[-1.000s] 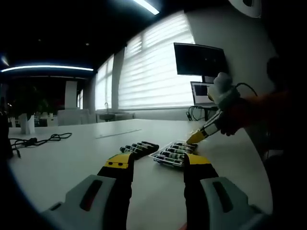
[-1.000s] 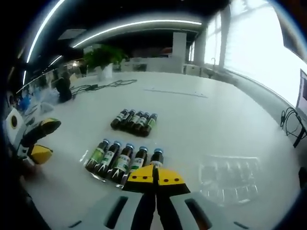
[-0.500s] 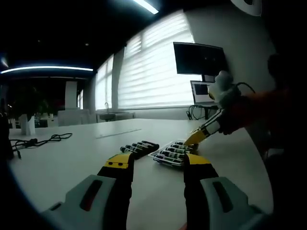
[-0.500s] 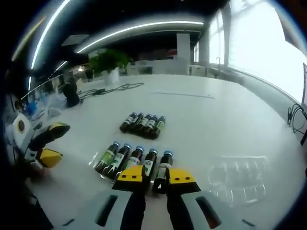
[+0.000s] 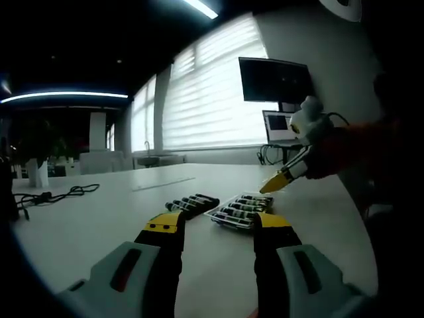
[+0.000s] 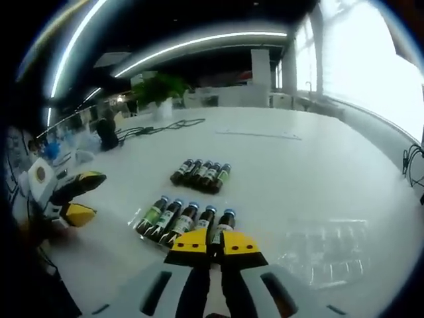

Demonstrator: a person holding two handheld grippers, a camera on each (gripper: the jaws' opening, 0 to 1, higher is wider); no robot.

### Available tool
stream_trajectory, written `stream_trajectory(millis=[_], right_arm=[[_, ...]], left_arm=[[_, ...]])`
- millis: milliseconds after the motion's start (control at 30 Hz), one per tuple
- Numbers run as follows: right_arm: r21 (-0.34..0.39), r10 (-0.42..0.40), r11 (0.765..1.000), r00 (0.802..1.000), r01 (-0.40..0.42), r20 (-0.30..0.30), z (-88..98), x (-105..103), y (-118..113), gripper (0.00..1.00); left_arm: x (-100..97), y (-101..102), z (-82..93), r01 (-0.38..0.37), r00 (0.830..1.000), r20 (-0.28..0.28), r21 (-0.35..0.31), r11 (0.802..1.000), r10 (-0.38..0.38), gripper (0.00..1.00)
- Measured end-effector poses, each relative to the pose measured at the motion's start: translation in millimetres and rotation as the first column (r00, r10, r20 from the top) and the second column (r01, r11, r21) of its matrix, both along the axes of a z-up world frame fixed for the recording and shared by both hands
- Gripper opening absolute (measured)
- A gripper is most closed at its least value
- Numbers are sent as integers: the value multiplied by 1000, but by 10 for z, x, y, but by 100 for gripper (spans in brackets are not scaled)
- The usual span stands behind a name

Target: Grip medicine bottles put into box

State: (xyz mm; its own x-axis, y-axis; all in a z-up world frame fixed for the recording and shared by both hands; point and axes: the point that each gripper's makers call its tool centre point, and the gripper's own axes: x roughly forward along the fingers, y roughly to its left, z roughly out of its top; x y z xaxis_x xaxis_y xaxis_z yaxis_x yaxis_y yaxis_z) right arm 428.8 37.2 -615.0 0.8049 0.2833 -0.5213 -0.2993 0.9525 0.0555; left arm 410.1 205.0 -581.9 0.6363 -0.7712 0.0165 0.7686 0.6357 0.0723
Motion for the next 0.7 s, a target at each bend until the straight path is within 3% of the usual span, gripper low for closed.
stream_trajectory(millis=[100, 133, 167, 200, 333, 467, 600, 700], right_arm=[[-18, 4, 1000, 1000, -4, 16, 35, 15, -1, 5], [-49, -103, 993, 995, 104, 10, 20, 62, -140, 4], [-67, -108, 992, 994, 106, -19, -14, 45, -167, 3], [-65, -62, 996, 998, 63, 14, 22, 70, -117, 2], [-13, 4, 1000, 999, -4, 39, 117, 49, -2, 0], [111, -28, 994, 998, 21, 63, 288, 65, 46, 2], [76, -14, 997, 999, 11, 42, 304, 78, 1, 7], [67, 10, 998, 999, -12, 43, 339, 116, -12, 18]], left_arm=[[2, 1, -1, -1, 1000, 1, 1, 1000, 1, 34], [2, 1, -2, -1, 1000, 1, 2, 1000, 1, 34], [3, 2, -3, -1, 1000, 1, 3, 1000, 1, 34], [3, 2, -3, -2, 1000, 2, 3, 1000, 2, 34], [6, 6, -4, -4, 1000, 3, 3, 1000, 4, 34], [6, 7, -4, -4, 1000, 5, 4, 1000, 4, 34], [8, 9, -1, -5, 1000, 6, 2, 1000, 5, 34], [7, 10, 0, -4, 1000, 7, 1, 1000, 4, 34]])
